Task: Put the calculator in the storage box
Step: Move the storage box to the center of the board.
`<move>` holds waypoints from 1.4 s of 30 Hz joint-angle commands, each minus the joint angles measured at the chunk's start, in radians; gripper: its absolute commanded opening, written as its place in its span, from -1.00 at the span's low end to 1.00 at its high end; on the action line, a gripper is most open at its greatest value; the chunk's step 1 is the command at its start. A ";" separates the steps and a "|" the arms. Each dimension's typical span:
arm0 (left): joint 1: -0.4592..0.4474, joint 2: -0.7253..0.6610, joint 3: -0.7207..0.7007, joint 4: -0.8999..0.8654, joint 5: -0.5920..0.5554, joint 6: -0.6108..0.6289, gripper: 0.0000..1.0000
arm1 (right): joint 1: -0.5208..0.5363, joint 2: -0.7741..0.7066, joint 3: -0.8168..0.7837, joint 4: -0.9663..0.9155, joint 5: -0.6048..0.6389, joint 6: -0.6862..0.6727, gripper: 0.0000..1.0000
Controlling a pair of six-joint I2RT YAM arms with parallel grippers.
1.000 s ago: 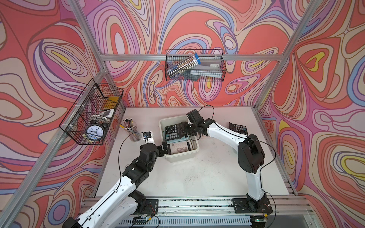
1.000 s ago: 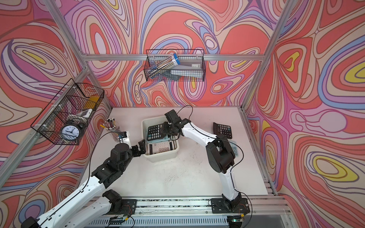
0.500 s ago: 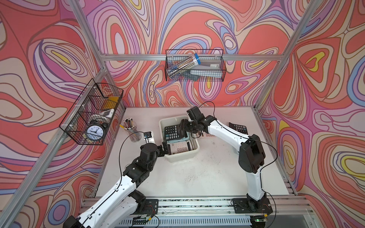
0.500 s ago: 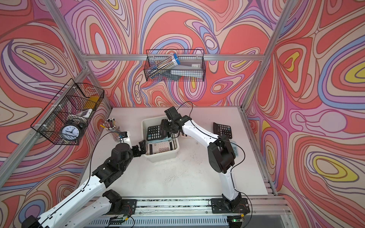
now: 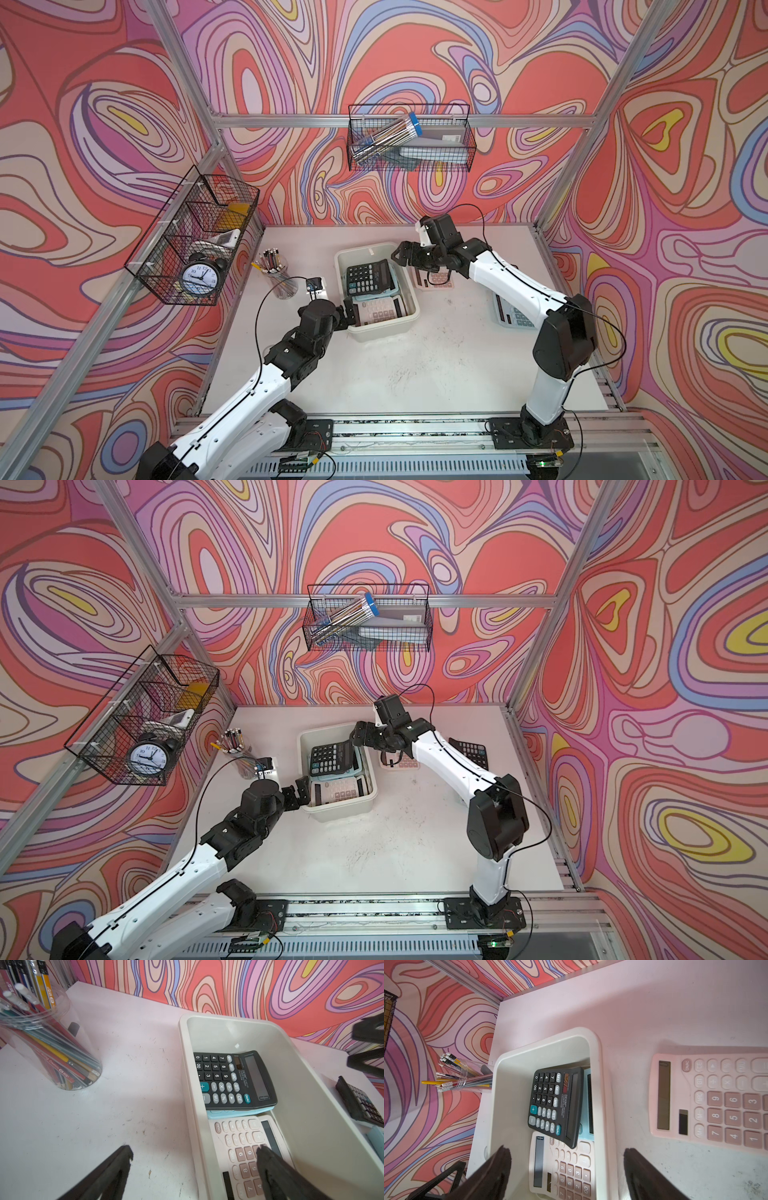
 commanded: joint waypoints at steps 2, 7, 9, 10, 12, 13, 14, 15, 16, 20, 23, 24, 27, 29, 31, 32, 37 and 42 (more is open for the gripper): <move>0.002 0.059 0.034 -0.013 0.032 -0.042 0.98 | -0.001 -0.036 -0.115 0.058 -0.069 -0.045 0.73; 0.024 0.138 0.064 -0.023 0.090 -0.055 0.98 | -0.001 -0.065 -0.219 0.135 -0.161 -0.040 0.69; 0.066 0.161 0.081 -0.038 0.147 -0.067 0.98 | -0.001 -0.061 -0.248 0.176 -0.220 -0.028 0.67; 0.088 0.165 0.084 -0.042 0.174 -0.075 0.98 | 0.000 -0.057 -0.257 0.192 -0.248 -0.020 0.66; 0.138 0.167 0.077 -0.038 0.242 -0.092 0.98 | 0.001 -0.048 -0.270 0.233 -0.307 -0.003 0.65; 0.153 0.166 0.071 -0.035 0.263 -0.096 0.98 | 0.004 -0.048 -0.273 0.249 -0.323 0.005 0.64; 0.167 0.162 0.066 -0.033 0.278 -0.097 0.98 | 0.006 -0.048 -0.273 0.266 -0.339 0.013 0.64; 0.178 0.159 0.065 -0.034 0.286 -0.098 0.98 | 0.010 -0.017 -0.271 0.279 -0.350 0.020 0.63; 0.183 0.154 0.063 -0.035 0.289 -0.097 0.98 | 0.014 -0.008 -0.268 0.289 -0.359 0.027 0.63; 0.199 0.135 0.057 -0.041 0.287 -0.095 0.98 | 0.034 0.036 -0.241 0.323 -0.386 0.054 0.62; 0.205 0.126 0.055 -0.045 0.281 -0.092 0.98 | 0.048 0.065 -0.214 0.329 -0.390 0.061 0.63; 0.206 0.126 0.056 -0.046 0.280 -0.092 0.98 | 0.051 0.070 -0.208 0.327 -0.389 0.062 0.62; 0.210 0.128 0.054 -0.046 0.275 -0.090 0.98 | 0.050 0.048 -0.216 0.313 -0.341 0.055 0.62; 0.211 0.129 0.054 -0.046 0.274 -0.090 0.98 | 0.049 0.013 -0.217 0.270 -0.268 0.027 0.62; 0.213 0.132 0.053 -0.045 0.273 -0.090 0.98 | 0.046 -0.024 -0.218 0.222 -0.190 -0.003 0.63; 0.213 0.131 0.052 -0.045 0.273 -0.091 0.98 | 0.043 -0.036 -0.223 0.197 -0.146 -0.016 0.63; 0.216 0.129 0.052 -0.043 0.274 -0.089 0.98 | 0.002 -0.112 -0.249 0.134 -0.003 -0.048 0.66; 0.216 0.130 0.050 -0.042 0.273 -0.088 0.98 | -0.007 -0.076 -0.206 0.036 0.156 -0.100 0.66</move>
